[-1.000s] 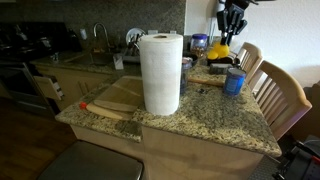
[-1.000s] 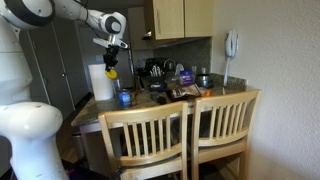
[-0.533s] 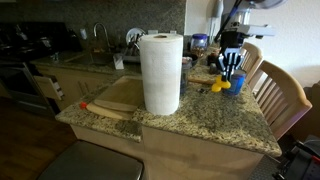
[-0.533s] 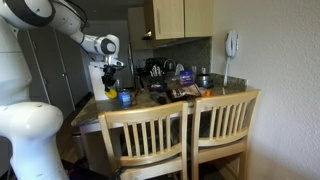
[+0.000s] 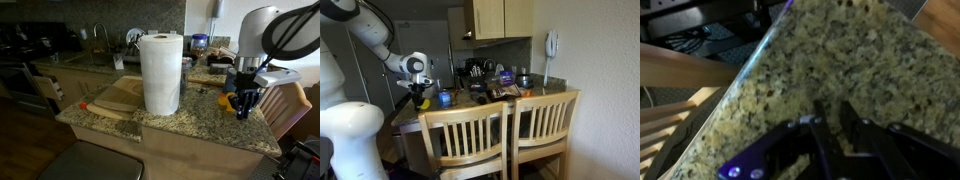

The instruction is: Move the duck forward

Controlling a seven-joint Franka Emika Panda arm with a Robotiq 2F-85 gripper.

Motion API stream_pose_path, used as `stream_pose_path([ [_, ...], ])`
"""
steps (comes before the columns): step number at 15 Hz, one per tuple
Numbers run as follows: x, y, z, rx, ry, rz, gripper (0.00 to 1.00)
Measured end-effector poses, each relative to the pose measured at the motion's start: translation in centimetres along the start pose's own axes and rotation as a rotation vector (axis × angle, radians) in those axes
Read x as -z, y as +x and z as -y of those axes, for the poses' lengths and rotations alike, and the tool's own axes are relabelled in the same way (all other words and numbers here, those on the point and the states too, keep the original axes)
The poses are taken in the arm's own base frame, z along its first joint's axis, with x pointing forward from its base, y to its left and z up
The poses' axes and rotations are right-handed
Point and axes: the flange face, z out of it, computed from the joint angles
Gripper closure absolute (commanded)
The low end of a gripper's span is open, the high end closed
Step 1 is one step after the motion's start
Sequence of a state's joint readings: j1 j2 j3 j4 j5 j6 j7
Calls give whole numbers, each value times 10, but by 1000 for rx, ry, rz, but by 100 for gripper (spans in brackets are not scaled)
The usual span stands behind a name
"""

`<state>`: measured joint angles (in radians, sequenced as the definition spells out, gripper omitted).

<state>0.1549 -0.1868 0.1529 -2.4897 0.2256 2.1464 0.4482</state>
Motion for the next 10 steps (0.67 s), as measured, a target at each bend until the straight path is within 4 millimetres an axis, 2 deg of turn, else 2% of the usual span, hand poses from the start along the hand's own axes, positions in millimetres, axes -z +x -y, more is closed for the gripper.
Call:
stream_pose_path([
  [3,-2,-19,-11,-51,78,-55,24],
  [6,-5,-30,-9,-100,131,-125,2],
  [10,-8,-43,18,-194,156,-263,0],
])
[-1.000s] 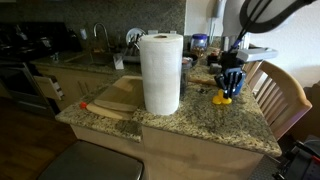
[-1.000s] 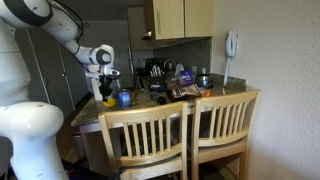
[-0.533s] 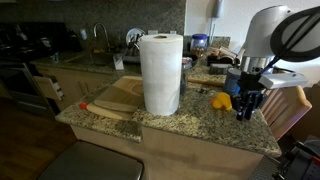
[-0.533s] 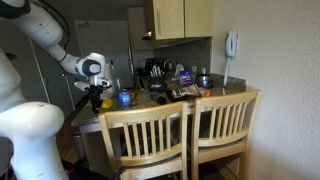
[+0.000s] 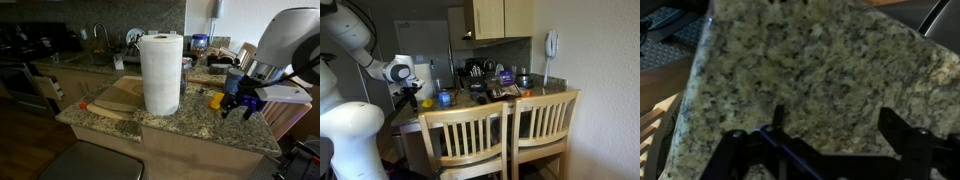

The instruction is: Move the duck forward

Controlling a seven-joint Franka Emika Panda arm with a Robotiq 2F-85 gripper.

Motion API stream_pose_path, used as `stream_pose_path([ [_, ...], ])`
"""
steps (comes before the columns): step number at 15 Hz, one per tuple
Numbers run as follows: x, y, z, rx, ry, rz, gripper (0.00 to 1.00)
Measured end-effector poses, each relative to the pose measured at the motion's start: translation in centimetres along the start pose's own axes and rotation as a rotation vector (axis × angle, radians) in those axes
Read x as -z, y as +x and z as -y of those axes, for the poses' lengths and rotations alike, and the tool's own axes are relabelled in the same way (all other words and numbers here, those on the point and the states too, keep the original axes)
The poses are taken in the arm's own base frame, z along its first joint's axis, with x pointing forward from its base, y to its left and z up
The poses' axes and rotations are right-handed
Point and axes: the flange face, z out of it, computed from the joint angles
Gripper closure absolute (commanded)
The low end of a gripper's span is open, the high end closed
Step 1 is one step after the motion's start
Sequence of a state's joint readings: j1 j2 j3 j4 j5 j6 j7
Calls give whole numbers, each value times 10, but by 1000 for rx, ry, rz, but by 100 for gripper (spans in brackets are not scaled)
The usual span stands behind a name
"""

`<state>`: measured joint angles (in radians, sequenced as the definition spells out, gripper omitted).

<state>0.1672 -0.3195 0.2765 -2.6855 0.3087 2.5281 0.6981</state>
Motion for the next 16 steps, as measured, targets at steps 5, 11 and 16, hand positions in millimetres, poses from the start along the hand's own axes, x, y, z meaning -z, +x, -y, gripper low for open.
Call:
stream_pose_path([
  [5,30,-30,23,-145,-145,-173,0],
  [11,99,-59,37,-358,-379,-188,0],
  [16,223,-88,61,-471,-231,-288,0],
])
